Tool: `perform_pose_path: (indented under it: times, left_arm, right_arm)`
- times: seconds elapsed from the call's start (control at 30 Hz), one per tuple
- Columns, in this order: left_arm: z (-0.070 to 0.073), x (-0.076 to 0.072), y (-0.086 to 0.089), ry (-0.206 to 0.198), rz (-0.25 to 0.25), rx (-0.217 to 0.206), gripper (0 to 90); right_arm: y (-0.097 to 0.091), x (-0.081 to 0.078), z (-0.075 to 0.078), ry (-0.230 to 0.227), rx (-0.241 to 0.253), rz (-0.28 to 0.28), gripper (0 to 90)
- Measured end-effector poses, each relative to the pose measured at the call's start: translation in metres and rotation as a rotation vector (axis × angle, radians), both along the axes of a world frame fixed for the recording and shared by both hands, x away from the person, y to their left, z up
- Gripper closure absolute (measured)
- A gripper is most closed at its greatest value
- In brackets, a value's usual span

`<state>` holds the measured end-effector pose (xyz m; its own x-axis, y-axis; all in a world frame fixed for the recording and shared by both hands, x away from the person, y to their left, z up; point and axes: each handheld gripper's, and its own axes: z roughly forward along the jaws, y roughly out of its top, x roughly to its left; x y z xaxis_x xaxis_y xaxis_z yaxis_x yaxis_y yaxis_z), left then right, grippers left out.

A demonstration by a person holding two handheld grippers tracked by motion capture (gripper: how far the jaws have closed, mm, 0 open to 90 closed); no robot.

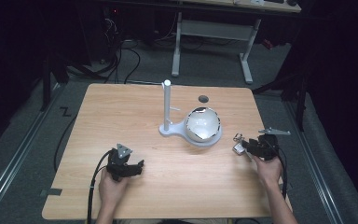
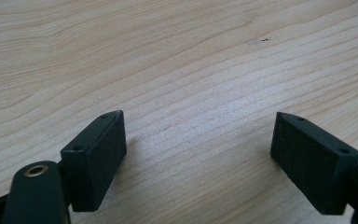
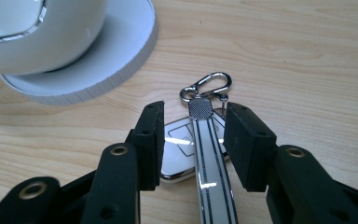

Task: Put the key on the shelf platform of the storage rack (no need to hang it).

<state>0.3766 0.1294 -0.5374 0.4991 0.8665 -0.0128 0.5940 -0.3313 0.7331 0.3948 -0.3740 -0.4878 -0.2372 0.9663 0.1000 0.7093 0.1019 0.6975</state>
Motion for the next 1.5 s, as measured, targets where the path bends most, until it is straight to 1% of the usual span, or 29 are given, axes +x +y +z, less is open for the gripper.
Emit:
perform_pose_path:
  times: [0.07,0.13,0.33,0.43,0.57,0.67,0.83,0.93,1.1,1.2,1.27,1.4,1.5]
  left_arm:
    - [0.0,0.0,0.0,0.0,0.0,0.0,18.6]
    - [0.0,0.0,0.0,0.0,0.0,0.0,18.6]
    - [0.0,0.0,0.0,0.0,0.0,0.0,18.6]
    - [0.0,0.0,0.0,0.0,0.0,0.0,18.6]
    - [0.0,0.0,0.0,0.0,0.0,0.0,18.6]
    - [0.0,0.0,0.0,-0.001,0.0,0.0,18.6]
    - [0.0,0.0,0.0,0.0,0.001,0.0,18.6]
    - [0.0,0.0,0.0,0.0,0.0,0.0,18.6]
    - [0.0,0.0,0.0,0.001,0.002,-0.002,18.6]
    - [0.0,0.0,0.0,0.0,0.0,-0.001,18.6]
    - [0.0,0.0,0.0,0.0,0.001,-0.001,18.6]
    - [0.0,0.0,0.0,-0.001,0.0,0.0,18.6]
    - [0.0,0.0,0.0,-0.001,0.0,0.0,18.6]
  right_arm:
    - [0.0,0.003,-0.004,0.013,-0.008,-0.006,60.2]
    - [-0.001,0.004,-0.005,0.021,-0.004,-0.005,60.3]
    - [-0.001,0.007,-0.01,0.038,-0.013,-0.008,61.7]
    - [0.0,0.008,-0.012,0.046,-0.031,-0.01,62.7]
    - [0.0,0.009,-0.014,0.061,-0.043,-0.005,64.9]
    - [0.0,0.01,-0.015,0.051,-0.059,-0.004,68.6]
    - [0.002,0.009,-0.015,0.041,-0.102,0.011,74.4]
    - [0.004,0.008,-0.015,0.035,-0.131,0.026,75.3]
    - [0.003,0.008,-0.015,0.034,-0.119,0.029,75.8]
    - [0.004,0.008,-0.014,0.032,-0.14,0.037,75.9]
    - [0.005,0.007,-0.014,0.03,-0.135,0.041,75.9]
    - [0.004,0.005,-0.01,0.008,-0.106,0.042,76.0]
    - [0.002,0.001,-0.003,-0.021,-0.081,0.046,75.9]
